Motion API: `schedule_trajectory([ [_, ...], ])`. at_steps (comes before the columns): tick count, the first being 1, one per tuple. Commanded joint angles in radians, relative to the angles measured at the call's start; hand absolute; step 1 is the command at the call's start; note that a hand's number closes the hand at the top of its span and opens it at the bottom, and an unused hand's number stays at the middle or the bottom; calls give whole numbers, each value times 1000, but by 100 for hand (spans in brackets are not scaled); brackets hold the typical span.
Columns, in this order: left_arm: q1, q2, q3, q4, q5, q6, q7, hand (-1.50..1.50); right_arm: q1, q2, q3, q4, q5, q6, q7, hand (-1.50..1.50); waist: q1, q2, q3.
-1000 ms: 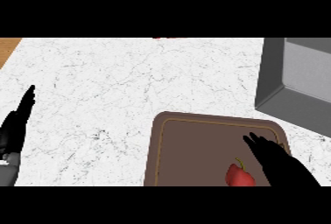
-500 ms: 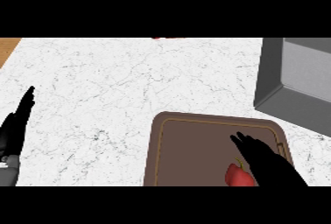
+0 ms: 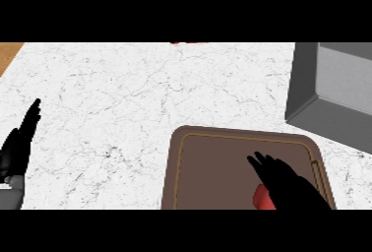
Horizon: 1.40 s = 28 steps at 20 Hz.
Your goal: Pick the bell pepper from the tray and place it in the cardboard box
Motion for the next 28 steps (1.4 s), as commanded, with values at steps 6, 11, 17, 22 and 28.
schedule_trajectory([
  [6, -58, 30, 60, 13, 10, -70, 35, 0, -1, 136, 74, 117, 113, 32, 130, -150, 0, 0, 0],
  [11, 36, -13, 60, -54, -21, -43, 5, 0, 26, 35, 12, 219, 203, -107, -71, 150, 2, 0, 1],
  [17, 31, -62, 34, -19, -64, -11, -18, 0, -77, 54, 26, 294, 351, -214, -115, 150, 2, 0, 0],
  [22, -1, -68, 35, -20, -88, 5, 11, 0, -101, 40, 28, 182, 447, -207, -67, 150, -2, -1, 0],
  [28, 10, -45, 62, -26, -40, -37, -2, 0, -100, -254, -272, 276, 160, -318, -530, 150, -7, 22, 18],
])
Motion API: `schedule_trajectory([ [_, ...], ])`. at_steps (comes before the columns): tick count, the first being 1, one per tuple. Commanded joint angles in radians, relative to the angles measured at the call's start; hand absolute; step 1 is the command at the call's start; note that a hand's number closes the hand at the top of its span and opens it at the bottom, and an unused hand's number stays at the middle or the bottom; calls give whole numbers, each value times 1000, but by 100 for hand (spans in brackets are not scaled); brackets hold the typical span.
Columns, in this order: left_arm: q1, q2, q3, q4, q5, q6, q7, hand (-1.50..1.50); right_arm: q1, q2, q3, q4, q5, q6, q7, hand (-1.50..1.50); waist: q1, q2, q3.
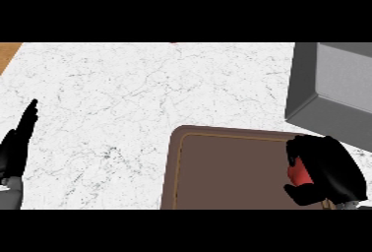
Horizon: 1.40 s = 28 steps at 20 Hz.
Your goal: Pick the bell pepper from the tray and place it in the cardboard box
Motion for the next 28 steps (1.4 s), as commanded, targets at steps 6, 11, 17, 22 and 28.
schedule_trajectory([
  [6, 9, -1, 10, -3, 6, 6, 0, 0, -57, -208, -282, 102, -237, -90, -404, 150, -14, 7, 16],
  [11, 0, -3, 14, 5, 10, 5, 0, 0, -127, -258, -434, 163, -399, -140, -650, 150, -18, 5, 15],
  [17, -1, 2, 3, -6, 6, -7, -10, 0, -158, -341, -576, 363, -604, -62, -979, 150, 12, 14, 10],
  [22, -26, -4, -11, -9, 6, -17, -1, 0, -208, -418, -667, 596, -771, 119, -1216, 150, 44, 21, 5],
  [28, -52, -11, -34, -15, 0, -36, 1, 0, -325, -520, -671, 908, -822, 304, -1369, 150, 87, 20, -1],
])
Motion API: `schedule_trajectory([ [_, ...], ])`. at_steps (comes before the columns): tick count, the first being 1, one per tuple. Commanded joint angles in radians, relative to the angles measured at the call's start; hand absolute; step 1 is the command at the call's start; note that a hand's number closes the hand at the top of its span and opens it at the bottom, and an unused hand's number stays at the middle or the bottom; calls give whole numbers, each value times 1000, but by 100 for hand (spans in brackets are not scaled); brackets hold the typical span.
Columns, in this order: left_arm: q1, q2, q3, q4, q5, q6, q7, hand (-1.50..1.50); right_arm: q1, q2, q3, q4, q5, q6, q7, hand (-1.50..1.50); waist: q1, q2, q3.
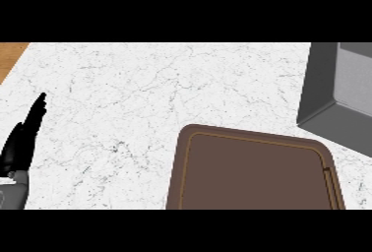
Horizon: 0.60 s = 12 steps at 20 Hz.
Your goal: Pick the bell pepper from the tray and place it in the cardboard box
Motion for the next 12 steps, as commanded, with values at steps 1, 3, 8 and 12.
schedule_trajectory([
  [1, -37, 4, -12, 8, -2, -19, 11, 0, -102, -67, 10, 211, -37, 167, -138, 150, 28, 2, -3],
  [3, -59, -4, -25, -2, -15, -13, 48, 0, -169, -51, 57, 256, -34, 185, -111, 150, 35, 1, -4],
  [8, -56, -7, -25, 25, -25, -8, 24, 0, -266, -12, 156, 338, -11, 211, -78, 150, 41, 0, -5],
  [12, -50, -21, -22, 40, -34, 11, -17, 0, -381, 92, 245, 384, 43, 143, -22, 150, 35, -3, -6],
])
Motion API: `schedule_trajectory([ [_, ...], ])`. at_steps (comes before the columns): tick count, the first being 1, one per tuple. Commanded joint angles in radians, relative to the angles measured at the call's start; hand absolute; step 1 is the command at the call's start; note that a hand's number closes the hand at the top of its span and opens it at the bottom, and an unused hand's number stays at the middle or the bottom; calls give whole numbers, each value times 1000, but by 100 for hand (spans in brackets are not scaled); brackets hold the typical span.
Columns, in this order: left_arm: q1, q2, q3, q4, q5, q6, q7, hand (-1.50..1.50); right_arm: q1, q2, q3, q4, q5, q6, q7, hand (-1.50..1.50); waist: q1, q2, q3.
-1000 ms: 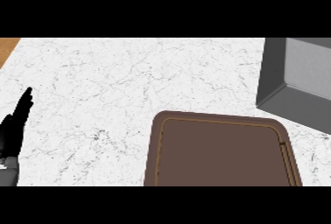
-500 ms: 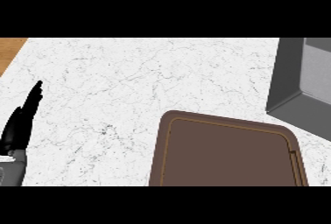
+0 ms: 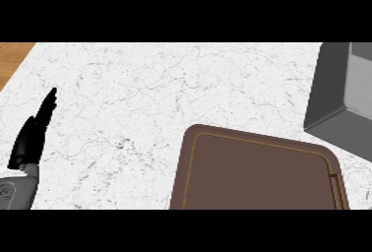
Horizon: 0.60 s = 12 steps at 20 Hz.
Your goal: Pick the bell pepper from the tray and place it in the cardboard box
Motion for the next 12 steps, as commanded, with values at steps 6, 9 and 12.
schedule_trajectory([
  [6, -32, 14, 8, 6, -13, -6, 32, 0, -205, 182, 167, 224, 179, -89, -95, 150, -18, -4, 0],
  [9, -9, -8, 18, 41, -6, 8, -13, 0, -298, 245, 169, 348, 184, -67, 20, 150, -15, -2, -1],
  [12, -29, -12, 11, 71, -21, 11, -23, 0, -335, 288, 193, 423, 207, -27, 31, -150, -24, 0, -1],
])
